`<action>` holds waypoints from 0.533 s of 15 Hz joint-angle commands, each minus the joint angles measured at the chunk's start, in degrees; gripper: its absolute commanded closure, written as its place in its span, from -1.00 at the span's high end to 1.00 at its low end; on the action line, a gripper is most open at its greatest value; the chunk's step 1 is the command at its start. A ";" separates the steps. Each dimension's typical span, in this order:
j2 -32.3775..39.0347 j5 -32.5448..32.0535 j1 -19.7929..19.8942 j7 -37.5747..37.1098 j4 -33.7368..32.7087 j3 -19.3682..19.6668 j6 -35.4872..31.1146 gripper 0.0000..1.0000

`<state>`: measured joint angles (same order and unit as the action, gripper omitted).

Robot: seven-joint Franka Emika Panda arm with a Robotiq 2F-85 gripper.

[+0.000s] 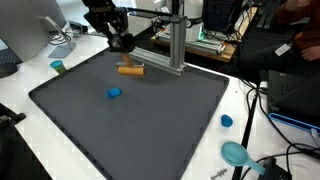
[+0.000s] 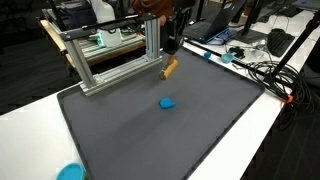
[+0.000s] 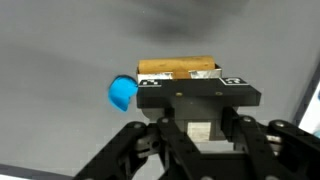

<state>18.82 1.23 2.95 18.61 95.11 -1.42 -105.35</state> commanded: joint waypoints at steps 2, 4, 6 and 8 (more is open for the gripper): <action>-0.28 -0.44 0.96 13.91 -4.27 -1.28 6.81 -0.57; 0.66 -0.79 1.25 19.96 -6.54 -1.50 9.08 -0.57; 0.90 -0.52 1.61 26.49 -8.30 -1.56 10.09 -0.57; 1.45 -1.14 1.73 32.80 -10.15 -1.50 10.73 -0.57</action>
<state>18.90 1.10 3.63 43.06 89.54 -2.10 -97.73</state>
